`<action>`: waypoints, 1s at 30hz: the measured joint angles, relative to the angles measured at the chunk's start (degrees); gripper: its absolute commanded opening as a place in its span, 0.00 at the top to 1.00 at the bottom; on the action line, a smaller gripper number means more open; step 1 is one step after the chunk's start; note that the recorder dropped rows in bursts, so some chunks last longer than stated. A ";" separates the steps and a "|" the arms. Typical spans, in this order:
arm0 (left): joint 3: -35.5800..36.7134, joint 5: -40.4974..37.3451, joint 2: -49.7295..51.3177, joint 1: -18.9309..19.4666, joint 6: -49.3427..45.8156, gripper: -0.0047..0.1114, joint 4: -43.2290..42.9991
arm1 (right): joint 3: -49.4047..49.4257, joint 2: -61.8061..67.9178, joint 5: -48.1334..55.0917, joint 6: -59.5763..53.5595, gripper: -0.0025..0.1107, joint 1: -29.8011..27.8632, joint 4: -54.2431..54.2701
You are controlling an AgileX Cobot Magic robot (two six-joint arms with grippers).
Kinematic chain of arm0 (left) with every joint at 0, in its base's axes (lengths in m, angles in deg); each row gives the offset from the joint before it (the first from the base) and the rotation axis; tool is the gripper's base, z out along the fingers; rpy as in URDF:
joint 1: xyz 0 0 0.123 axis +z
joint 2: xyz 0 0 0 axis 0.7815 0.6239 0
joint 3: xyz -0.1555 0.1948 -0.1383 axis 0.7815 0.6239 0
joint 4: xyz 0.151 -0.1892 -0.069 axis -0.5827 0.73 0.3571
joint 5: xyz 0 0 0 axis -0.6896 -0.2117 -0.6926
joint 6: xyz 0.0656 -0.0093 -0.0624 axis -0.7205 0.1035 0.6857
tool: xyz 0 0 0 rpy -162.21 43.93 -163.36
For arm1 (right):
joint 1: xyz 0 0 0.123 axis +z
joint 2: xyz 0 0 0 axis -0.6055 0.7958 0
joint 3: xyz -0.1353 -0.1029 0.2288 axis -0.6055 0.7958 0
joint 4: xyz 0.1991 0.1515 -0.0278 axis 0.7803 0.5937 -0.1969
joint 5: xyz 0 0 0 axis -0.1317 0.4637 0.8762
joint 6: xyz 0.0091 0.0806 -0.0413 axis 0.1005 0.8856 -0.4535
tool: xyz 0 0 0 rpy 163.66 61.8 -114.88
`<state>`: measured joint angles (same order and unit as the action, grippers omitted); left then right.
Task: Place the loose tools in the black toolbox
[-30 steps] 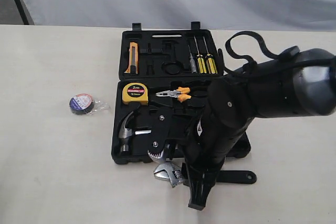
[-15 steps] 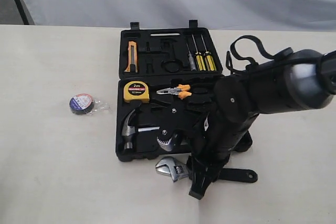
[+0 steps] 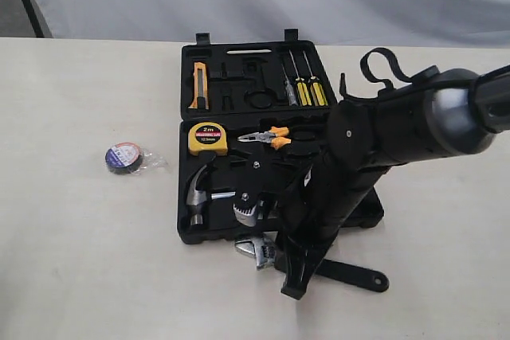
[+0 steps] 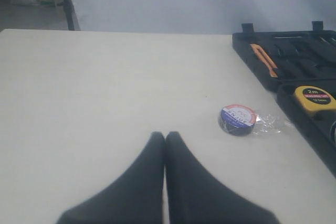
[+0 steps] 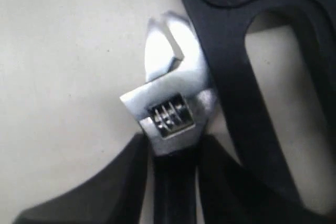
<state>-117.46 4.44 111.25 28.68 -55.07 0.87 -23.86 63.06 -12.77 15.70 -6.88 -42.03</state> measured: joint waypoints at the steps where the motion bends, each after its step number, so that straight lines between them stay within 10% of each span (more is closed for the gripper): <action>1: 0.00 0.00 0.00 0.00 0.00 0.95 0.00 | -0.37 0.09 0.48 -0.27 0.98 0.00 0.11; 21: 0.00 0.00 0.00 0.00 0.00 0.95 0.00 | -10.70 -10.75 12.96 -1.55 0.98 0.60 -0.14; 30: 0.00 0.00 0.00 0.00 0.00 0.95 0.00 | -5.34 -10.41 12.20 2.81 0.51 2.42 -0.61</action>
<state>-117.46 4.44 111.25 28.68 -55.07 0.87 -29.20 52.65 -0.57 18.51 -4.47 -42.64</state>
